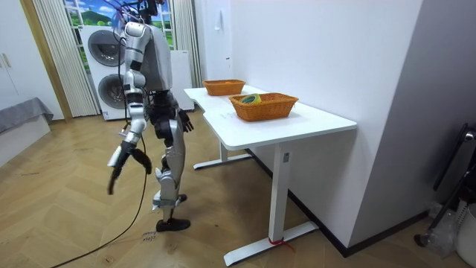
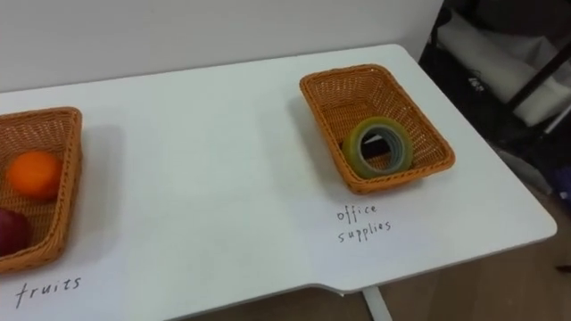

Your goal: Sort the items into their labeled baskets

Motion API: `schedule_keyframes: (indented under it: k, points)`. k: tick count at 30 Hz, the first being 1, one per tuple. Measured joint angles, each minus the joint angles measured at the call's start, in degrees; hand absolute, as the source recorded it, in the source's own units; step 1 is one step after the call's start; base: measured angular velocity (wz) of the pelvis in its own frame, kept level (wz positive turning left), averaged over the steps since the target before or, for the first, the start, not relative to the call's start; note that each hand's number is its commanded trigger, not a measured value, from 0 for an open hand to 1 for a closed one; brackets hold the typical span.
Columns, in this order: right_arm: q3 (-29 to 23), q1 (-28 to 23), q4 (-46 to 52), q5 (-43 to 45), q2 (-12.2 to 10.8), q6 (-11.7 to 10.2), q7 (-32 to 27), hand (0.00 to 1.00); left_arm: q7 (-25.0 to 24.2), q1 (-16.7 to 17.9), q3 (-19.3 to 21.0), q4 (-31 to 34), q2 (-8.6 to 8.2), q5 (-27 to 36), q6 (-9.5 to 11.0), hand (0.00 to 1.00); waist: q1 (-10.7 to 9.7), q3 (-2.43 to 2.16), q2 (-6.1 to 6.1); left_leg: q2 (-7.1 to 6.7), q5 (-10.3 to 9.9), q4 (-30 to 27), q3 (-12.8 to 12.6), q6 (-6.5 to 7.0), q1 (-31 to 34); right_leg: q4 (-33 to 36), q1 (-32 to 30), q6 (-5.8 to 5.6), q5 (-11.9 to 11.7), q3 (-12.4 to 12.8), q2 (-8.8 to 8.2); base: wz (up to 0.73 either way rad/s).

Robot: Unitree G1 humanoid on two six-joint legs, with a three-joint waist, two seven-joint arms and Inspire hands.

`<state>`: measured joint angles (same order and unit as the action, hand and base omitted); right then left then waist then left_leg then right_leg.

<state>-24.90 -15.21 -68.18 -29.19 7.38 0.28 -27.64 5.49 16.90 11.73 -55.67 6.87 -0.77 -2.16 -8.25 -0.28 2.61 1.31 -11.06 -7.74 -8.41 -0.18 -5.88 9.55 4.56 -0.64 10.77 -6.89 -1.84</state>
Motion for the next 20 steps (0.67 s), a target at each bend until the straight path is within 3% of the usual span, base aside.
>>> schedule_keyframes:
  k: [2, 8, 10, 17, 20]
  points:
    - [7.15, 1.47, -0.68, 9.71, 0.39, 1.14, 4.37, 0.00, 0.14, -0.36, -2.47, -0.45, 0.85, -0.10, -0.86, 0.00, 1.42, 0.00, -0.13, 0.03, -0.01, -0.02, -0.15, -0.03, 0.21, 0.13, -0.45, 0.07, -0.04, 0.21, 0.07, -0.08]
    - [16.87, 5.76, -0.36, 18.26, 0.33, 2.30, 11.41, 0.00, 1.37, -1.10, -6.16, -2.50, 0.61, 0.02, -1.34, 0.00, 5.55, 0.23, -1.54, 0.05, -0.25, 0.11, -0.23, -0.10, -0.75, -0.15, 0.62, 0.06, -0.01, -0.21, 0.12, 0.01]
    - [18.01, 7.08, -0.37, 19.63, 0.16, 2.27, 12.76, 0.00, 1.82, -0.90, -6.32, -2.73, 0.46, -0.19, -1.33, 0.00, 5.74, 0.26, -1.88, 0.04, -0.33, 0.09, 0.05, -0.11, -0.82, -0.90, 1.12, 0.03, 0.06, -0.47, 0.13, 0.10]
    - [25.27, 7.40, -0.32, 22.48, -0.08, 2.21, 17.26, 0.00, 4.05, -0.48, -6.29, -4.09, 0.08, -10.11, -1.79, 0.00, 8.69, 0.32, -1.81, 0.03, -0.51, -0.10, 0.76, -0.25, -0.83, -1.12, 1.66, 0.07, 0.08, -1.14, 0.13, 0.04]
    - [26.29, 7.47, -0.31, 22.53, -0.10, 2.17, 17.85, 0.00, 5.45, -0.32, -6.31, -4.29, -0.47, -13.08, -2.99, 0.00, 8.75, 0.42, -1.55, -0.03, -0.61, -0.15, 0.92, -0.25, -0.97, -1.86, 2.43, 0.06, 0.08, -1.14, 0.10, 0.05]
